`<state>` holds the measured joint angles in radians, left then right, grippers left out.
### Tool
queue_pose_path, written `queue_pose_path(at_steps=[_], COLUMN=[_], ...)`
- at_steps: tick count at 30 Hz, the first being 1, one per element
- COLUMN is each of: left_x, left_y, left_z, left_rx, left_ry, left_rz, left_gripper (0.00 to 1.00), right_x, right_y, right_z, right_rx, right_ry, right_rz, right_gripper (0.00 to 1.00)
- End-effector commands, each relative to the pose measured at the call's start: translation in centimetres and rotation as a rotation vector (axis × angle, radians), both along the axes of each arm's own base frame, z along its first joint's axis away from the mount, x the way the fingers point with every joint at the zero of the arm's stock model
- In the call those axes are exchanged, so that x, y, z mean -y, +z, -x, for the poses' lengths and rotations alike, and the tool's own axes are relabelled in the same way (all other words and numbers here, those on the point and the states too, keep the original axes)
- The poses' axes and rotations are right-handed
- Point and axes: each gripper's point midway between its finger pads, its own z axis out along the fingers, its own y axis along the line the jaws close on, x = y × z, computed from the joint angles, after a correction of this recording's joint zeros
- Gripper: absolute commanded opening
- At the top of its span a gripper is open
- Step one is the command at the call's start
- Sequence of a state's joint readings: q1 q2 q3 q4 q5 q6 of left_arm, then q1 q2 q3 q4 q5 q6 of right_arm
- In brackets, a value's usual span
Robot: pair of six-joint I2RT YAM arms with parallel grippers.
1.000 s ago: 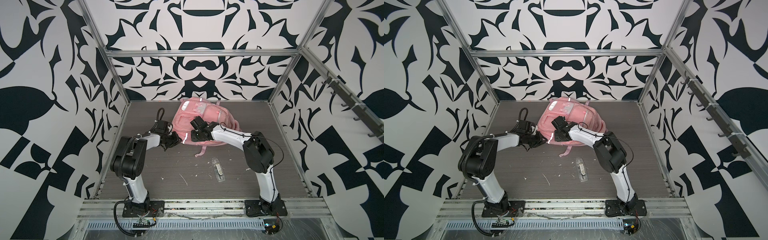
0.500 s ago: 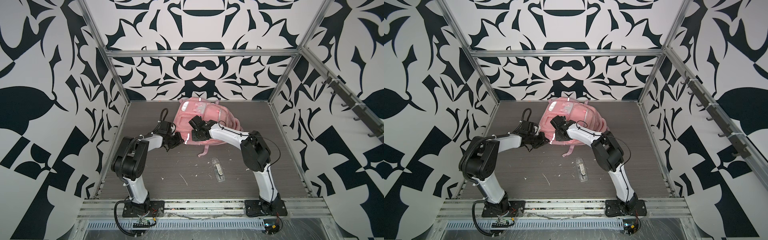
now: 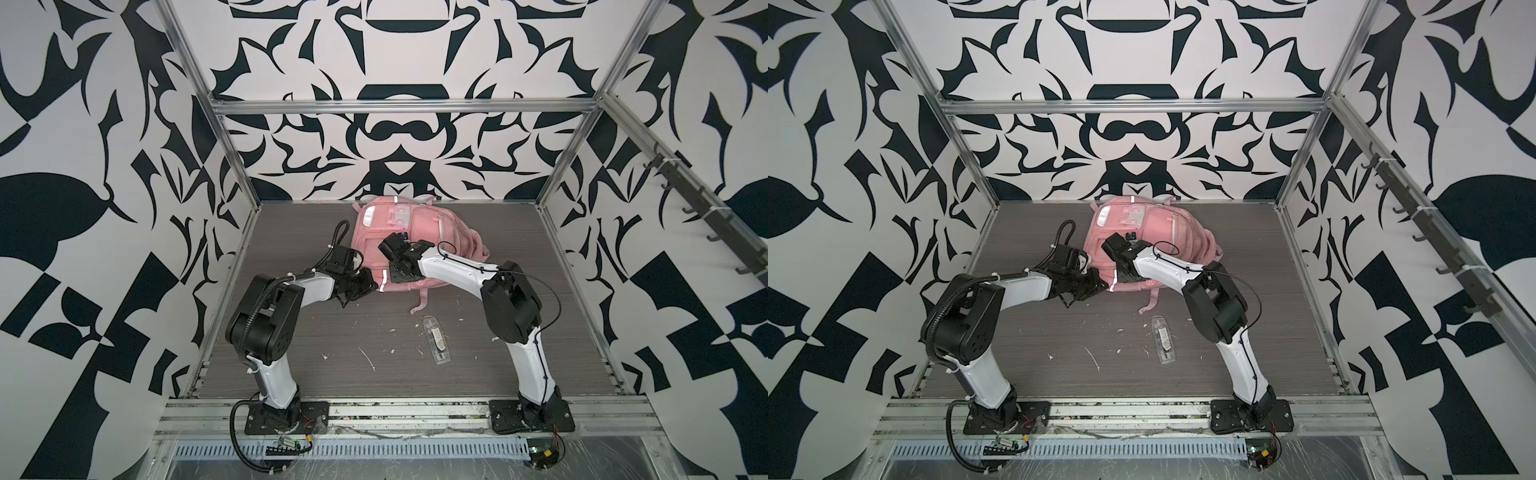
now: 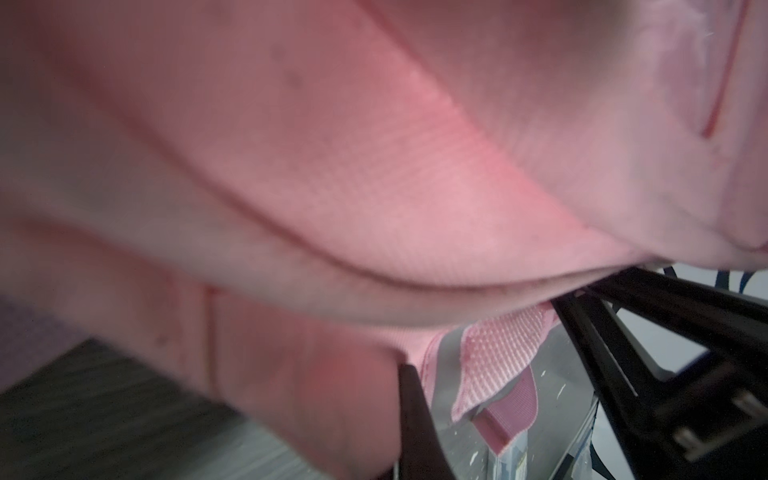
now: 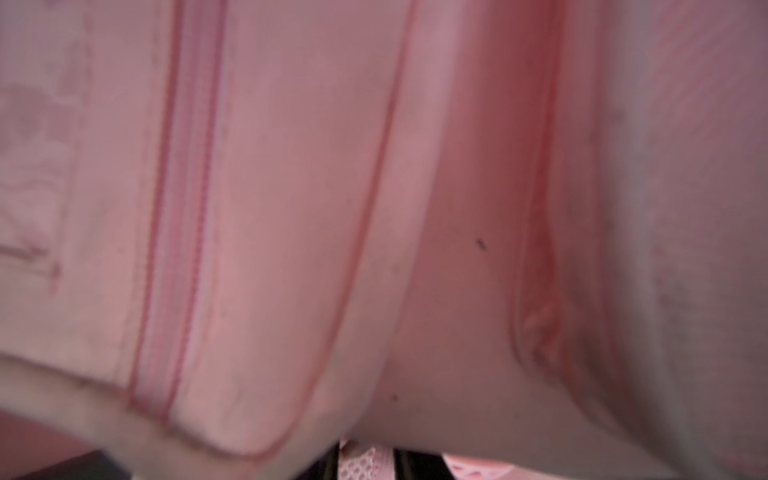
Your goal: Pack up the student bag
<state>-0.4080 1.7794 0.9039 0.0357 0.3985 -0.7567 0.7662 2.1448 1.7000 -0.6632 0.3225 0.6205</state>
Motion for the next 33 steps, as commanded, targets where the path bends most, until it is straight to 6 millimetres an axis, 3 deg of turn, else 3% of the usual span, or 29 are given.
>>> queue_pose_path(at_steps=[1, 12, 20, 33], left_x=[1.1, 1.0, 0.5, 0.1], left_y=[-0.5, -0.8, -0.6, -1.1], left_z=[2.4, 2.2, 1.5, 1.9], left_rx=[-0.061, -0.075, -0.074, -0.086], left_ry=[-0.045, -0.037, -0.022, -0.019], left_rz=[0.019, 0.017, 0.028, 0.024], left_gripper=[0.01, 0.01, 0.01, 0.01], right_x=[-0.2, 0.0, -0.3, -0.6], right_y=[2.2, 3.0, 1.8, 1.3], right_z=[-0.5, 1.0, 1.6, 1.1], right_rx=[0.069, 0.064, 0.046, 0.055], right_ry=[0.004, 0.018, 0.029, 0.031], right_rz=[-0.005, -0.048, -0.081, -0.074], right_gripper=[0.23, 0.15, 0.14, 0.18])
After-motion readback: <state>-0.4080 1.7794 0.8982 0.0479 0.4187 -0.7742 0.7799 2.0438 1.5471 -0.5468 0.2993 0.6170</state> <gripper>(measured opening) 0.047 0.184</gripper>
